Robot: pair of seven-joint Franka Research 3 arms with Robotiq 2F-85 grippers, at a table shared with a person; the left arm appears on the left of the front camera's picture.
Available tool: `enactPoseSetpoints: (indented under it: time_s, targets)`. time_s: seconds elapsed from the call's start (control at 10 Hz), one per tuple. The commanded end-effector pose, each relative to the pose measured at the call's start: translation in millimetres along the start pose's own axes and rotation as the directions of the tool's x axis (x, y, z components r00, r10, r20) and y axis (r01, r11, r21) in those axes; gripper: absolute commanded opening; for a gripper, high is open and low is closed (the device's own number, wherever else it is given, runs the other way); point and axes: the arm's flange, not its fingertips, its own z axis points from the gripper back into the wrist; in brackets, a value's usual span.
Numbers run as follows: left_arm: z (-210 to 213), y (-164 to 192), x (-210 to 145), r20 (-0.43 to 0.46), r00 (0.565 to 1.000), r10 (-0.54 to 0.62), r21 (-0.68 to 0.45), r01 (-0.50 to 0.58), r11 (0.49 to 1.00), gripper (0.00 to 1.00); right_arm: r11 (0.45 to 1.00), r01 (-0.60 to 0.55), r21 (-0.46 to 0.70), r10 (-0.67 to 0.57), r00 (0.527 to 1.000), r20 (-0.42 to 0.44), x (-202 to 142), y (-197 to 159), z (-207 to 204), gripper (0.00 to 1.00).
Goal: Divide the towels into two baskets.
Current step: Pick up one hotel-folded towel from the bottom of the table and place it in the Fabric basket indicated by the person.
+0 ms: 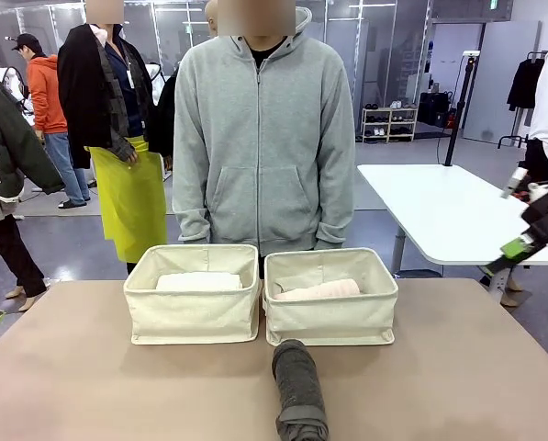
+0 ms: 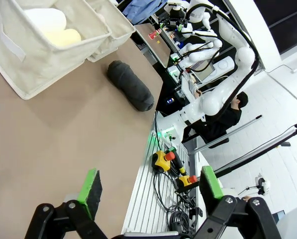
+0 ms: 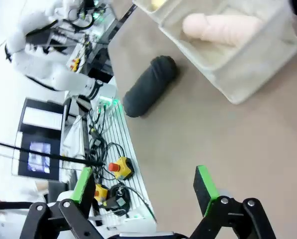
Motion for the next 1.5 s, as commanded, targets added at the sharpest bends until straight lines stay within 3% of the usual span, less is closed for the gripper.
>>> enactPoseSetpoints:
  time_s: [0.0,0.2,0.4,0.6,0.7,0.8,1.4]
  targets:
    - [1,-5,-2,0.000,1.000,0.005,0.001,-0.005,1.000,1.00,0.982,0.187,-0.019,-0.184,0.977,0.104,-43,10,22,1.00]
    - [1,-5,-2,0.000,1.000,0.005,0.001,-0.005,1.000,1.00,0.965,0.260,0.028,-0.256,0.917,0.305,-113,6,49,1.00]
    - [1,-5,-2,0.000,1.000,0.005,0.001,-0.005,1.000,1.00,0.936,0.350,-0.048,-0.313,0.885,0.345,-162,5,67,1.00]
    - [1,-5,-2,0.000,1.000,0.005,0.001,-0.005,1.000,1.00,0.918,0.397,-0.009,-0.367,0.857,0.361,-191,16,74,1.00]
    - [1,-5,-2,0.000,1.000,0.005,0.001,-0.005,1.000,1.00,0.904,0.428,-0.008,-0.400,0.852,0.338,-200,17,73,1.00]
    - [1,-5,-2,0.000,1.000,0.005,0.001,-0.005,1.000,1.00,0.932,0.362,-0.007,-0.335,0.870,0.362,-194,3,82,1.00]
    - [1,-5,-2,0.000,1.000,0.005,0.001,-0.005,1.000,1.00,0.932,0.362,-0.007,-0.335,0.870,0.362,-194,3,82,1.00]
